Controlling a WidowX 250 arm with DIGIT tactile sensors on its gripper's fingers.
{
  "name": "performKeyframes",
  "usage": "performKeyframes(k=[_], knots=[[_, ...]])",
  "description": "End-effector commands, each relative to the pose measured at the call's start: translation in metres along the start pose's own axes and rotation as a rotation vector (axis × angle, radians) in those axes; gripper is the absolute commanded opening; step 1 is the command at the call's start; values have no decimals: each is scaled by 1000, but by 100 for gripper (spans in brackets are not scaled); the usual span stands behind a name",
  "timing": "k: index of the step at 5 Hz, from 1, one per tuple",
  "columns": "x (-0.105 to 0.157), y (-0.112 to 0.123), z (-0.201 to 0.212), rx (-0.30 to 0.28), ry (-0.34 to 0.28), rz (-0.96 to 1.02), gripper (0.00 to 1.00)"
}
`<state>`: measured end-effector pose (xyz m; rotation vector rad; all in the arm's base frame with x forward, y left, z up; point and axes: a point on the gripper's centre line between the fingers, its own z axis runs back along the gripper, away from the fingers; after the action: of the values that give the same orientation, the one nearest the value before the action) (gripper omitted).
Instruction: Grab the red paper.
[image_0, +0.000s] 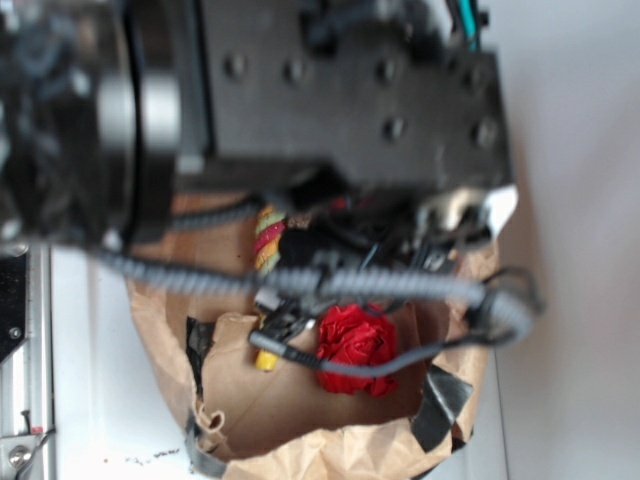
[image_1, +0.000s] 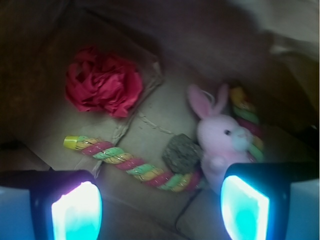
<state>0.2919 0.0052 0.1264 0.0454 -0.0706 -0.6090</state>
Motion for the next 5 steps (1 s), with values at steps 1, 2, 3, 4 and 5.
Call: performKeyframes(k=[1,2,3,4,5], knots=[[27,10,-1,37,-106,-170,100],[26,6,-3,3,-199,-228,100],[24,9,-1,-11,-222,-319,100],[11,8,13,-10,-266,-403,100],[11,8,13,-10,-266,-403,100]])
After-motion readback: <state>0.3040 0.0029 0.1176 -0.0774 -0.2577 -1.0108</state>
